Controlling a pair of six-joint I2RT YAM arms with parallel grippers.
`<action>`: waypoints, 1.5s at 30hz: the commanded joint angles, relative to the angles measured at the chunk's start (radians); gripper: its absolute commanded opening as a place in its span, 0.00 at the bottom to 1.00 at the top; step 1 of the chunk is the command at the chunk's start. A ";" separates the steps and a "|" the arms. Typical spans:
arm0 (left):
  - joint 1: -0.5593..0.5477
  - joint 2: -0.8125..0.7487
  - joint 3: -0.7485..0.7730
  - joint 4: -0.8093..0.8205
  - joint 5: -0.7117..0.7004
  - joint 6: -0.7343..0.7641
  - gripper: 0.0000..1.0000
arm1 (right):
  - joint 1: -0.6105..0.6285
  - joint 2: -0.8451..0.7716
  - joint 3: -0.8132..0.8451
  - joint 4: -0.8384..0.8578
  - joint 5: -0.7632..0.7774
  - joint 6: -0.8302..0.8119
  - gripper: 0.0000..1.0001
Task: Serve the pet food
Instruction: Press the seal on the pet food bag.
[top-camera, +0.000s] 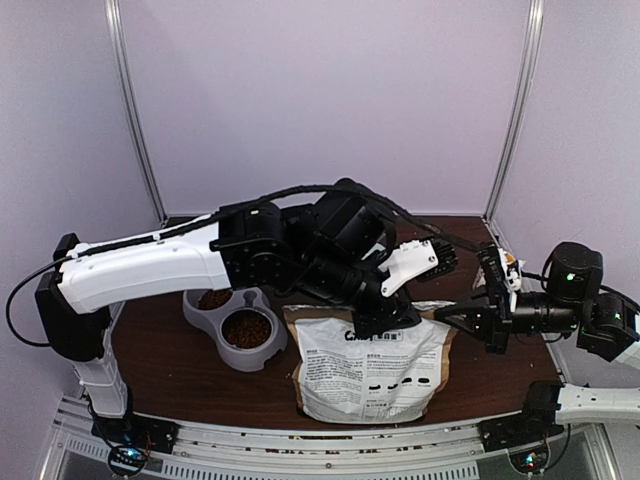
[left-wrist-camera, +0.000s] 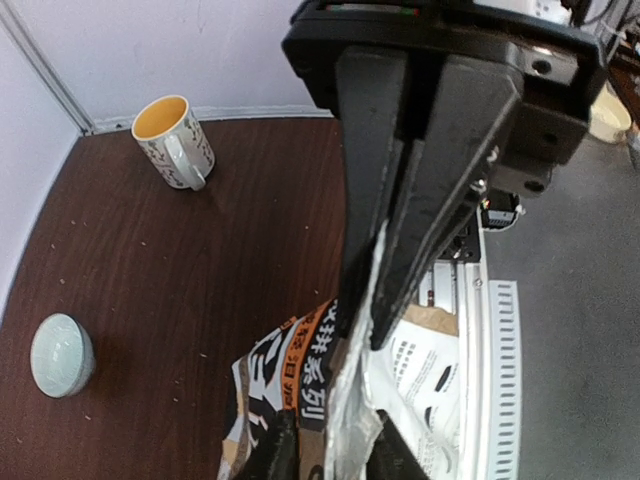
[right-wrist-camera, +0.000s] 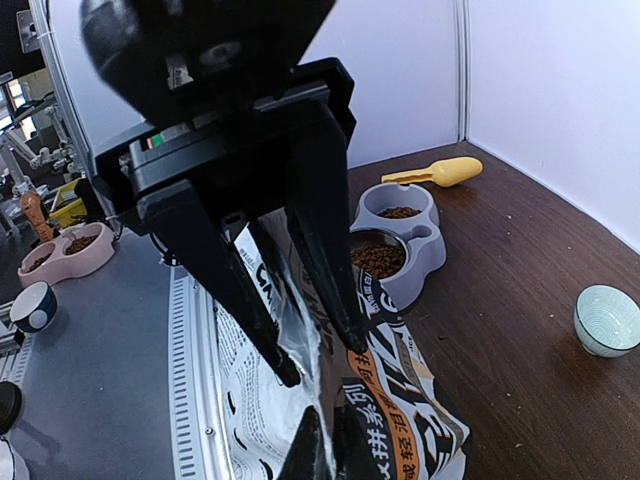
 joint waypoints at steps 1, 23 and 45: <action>0.003 0.018 0.033 0.057 0.016 0.014 0.17 | -0.001 -0.010 0.004 0.017 0.006 0.003 0.00; 0.009 -0.014 -0.017 0.079 -0.059 -0.010 0.00 | -0.001 -0.066 -0.039 -0.008 0.090 0.084 0.42; 0.030 -0.060 -0.076 0.120 -0.038 -0.037 0.00 | 0.000 -0.064 -0.032 -0.037 0.107 0.102 0.07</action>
